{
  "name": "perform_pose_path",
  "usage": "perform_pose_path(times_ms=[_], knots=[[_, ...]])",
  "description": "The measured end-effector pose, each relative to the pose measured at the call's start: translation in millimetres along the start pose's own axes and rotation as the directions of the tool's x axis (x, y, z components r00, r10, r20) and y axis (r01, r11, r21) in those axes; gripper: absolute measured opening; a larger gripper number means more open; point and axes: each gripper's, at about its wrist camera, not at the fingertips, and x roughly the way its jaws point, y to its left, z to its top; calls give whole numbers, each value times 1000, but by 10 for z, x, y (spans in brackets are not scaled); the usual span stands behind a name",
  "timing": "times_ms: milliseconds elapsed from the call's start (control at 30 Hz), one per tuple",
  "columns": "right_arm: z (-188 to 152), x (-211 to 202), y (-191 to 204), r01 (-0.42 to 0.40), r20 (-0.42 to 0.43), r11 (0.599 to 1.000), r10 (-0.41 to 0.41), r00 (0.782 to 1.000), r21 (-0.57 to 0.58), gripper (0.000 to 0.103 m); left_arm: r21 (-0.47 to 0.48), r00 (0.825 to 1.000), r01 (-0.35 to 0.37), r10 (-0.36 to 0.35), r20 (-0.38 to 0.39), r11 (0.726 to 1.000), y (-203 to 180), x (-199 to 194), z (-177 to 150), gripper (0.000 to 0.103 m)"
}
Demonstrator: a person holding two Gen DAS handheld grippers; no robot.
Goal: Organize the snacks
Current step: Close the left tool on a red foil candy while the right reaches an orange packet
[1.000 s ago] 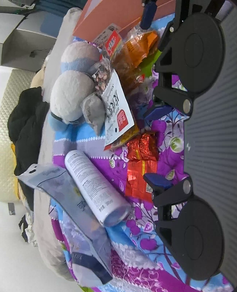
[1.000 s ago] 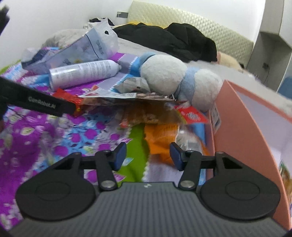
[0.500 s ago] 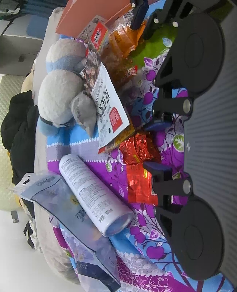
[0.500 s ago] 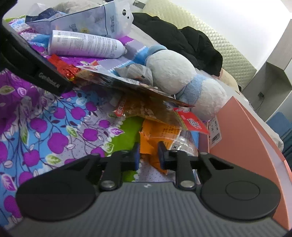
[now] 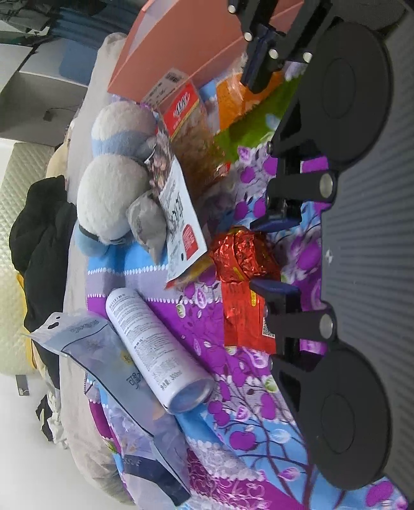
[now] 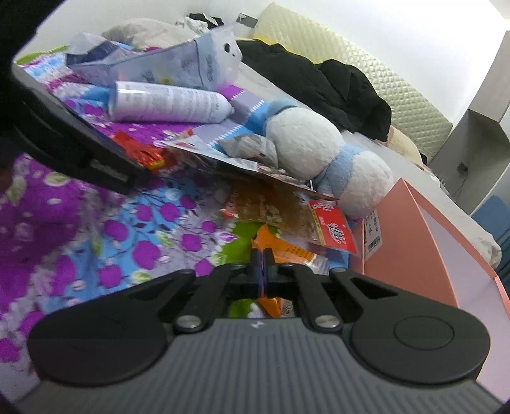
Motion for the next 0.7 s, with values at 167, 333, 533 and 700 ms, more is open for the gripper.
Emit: perform_pose_path(times_ms=[167, 333, 533, 700], knots=[[-38, -214, 41, -51, 1, 998, 51, 999, 29, 4, -20, 1000, 8, -8, -3, 1000, -36, -203, -108, 37], [-110, -420, 41, -110, 5, 992, 110, 994, 65, 4, -23, 1000, 19, -20, -11, 1000, -72, -427, -264, 37], [-209, -644, 65, -172, -6, 981, 174, 985, 89, 3, -25, 999, 35, -36, -38, 999, -126, -645, -448, 37], [-310, -807, 128, -236, -20, 963, 241, 970, 129, 4, -51, 996, 64, -66, -57, 997, -167, -848, -542, 37]])
